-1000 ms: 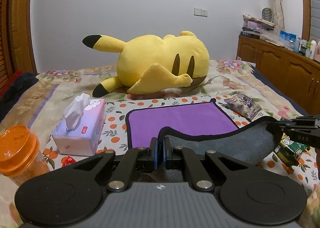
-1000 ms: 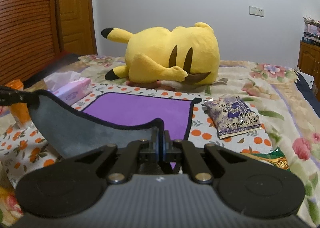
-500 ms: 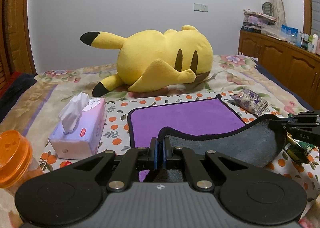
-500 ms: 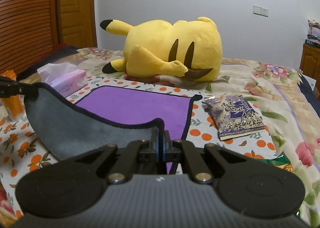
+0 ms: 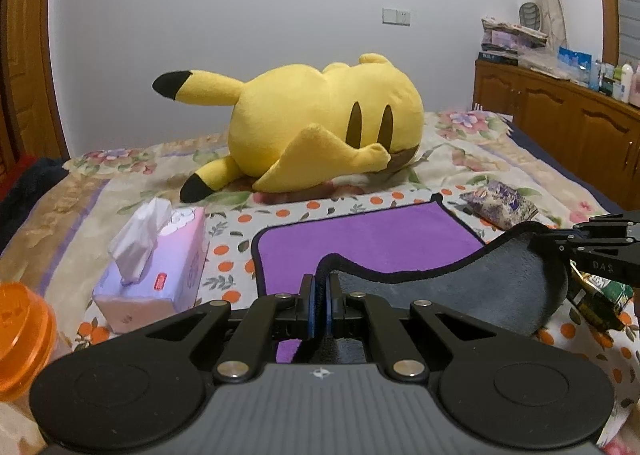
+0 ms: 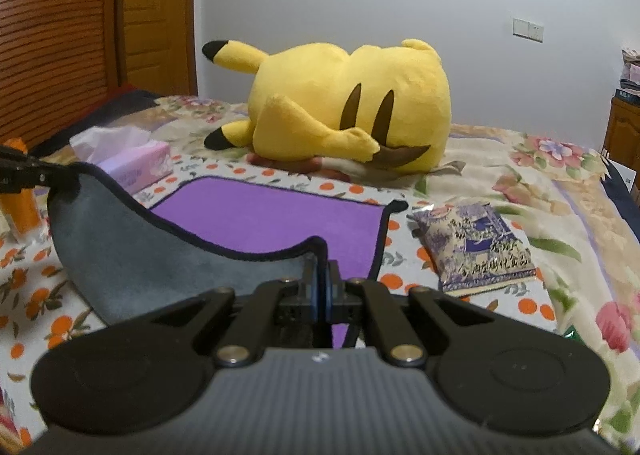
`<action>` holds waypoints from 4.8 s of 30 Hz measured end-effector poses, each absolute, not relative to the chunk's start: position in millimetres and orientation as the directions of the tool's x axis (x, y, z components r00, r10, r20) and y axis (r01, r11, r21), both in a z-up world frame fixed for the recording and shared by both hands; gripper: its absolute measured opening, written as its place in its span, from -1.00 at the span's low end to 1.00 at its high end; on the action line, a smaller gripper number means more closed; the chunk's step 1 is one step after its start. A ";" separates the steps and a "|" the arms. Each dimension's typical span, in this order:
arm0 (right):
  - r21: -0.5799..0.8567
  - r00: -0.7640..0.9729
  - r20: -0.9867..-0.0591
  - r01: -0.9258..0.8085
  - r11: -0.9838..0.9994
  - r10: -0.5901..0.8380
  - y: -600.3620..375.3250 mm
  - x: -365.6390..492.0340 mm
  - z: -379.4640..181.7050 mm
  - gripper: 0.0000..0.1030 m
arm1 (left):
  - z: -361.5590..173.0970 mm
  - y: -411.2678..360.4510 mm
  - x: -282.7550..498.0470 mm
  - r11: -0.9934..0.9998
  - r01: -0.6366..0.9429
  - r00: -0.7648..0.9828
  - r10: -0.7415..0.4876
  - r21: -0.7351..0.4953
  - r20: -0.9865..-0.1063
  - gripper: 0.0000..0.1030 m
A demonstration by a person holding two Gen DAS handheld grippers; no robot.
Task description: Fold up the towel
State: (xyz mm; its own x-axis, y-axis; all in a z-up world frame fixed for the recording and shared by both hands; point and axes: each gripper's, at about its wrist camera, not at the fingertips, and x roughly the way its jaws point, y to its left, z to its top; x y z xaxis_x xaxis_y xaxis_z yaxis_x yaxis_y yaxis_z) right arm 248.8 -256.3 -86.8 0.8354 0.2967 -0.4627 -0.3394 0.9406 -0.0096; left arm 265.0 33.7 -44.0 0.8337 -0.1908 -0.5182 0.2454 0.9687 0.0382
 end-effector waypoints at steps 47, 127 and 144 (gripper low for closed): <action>-0.146 0.898 -0.370 -0.309 0.940 0.238 -236.5 331.5 -44.8 -0.92 | -5.4 18.4 363.3 0.984 0.154 0.907 -0.105 0.089 -0.407 -0.89; -0.037 0.803 -0.560 -0.269 0.962 0.203 -233.7 272.3 -85.7 0.01 | -87.8 -0.1 315.6 0.978 0.158 0.795 -0.045 0.135 -0.606 0.17; 0.004 0.820 -0.525 -0.264 0.964 0.227 -242.7 218.8 -63.9 0.72 | -63.4 -9.0 260.3 0.976 0.175 0.818 -0.070 0.130 -0.570 0.92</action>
